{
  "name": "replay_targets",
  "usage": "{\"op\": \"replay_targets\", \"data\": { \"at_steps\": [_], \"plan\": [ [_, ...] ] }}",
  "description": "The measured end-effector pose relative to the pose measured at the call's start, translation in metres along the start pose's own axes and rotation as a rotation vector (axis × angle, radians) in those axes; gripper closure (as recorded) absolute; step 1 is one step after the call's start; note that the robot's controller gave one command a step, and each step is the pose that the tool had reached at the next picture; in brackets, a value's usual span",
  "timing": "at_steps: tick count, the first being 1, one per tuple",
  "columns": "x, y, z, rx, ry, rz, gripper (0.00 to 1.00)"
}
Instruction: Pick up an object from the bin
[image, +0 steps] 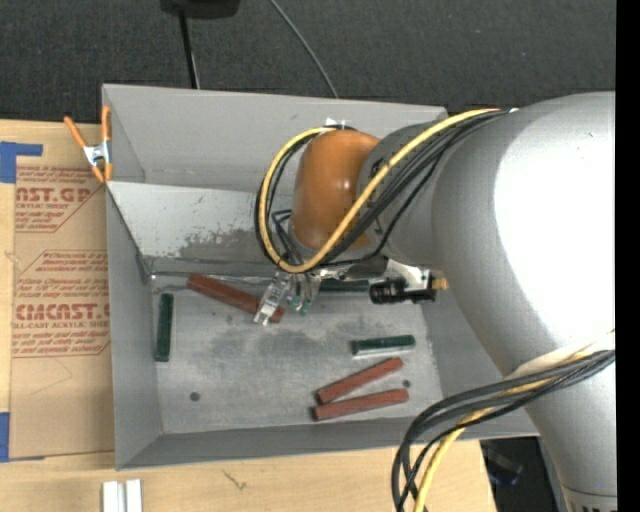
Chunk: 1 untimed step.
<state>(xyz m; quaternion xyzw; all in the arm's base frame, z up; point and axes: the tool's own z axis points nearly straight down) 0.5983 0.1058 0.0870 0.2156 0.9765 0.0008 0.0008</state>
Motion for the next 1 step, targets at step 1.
{"op": "replay_targets", "data": {
  "at_steps": [1],
  "plan": [
    [-0.0014, 0.0011, -0.0767, -0.003, -0.005, 0.000, 1.00]
  ]
}}
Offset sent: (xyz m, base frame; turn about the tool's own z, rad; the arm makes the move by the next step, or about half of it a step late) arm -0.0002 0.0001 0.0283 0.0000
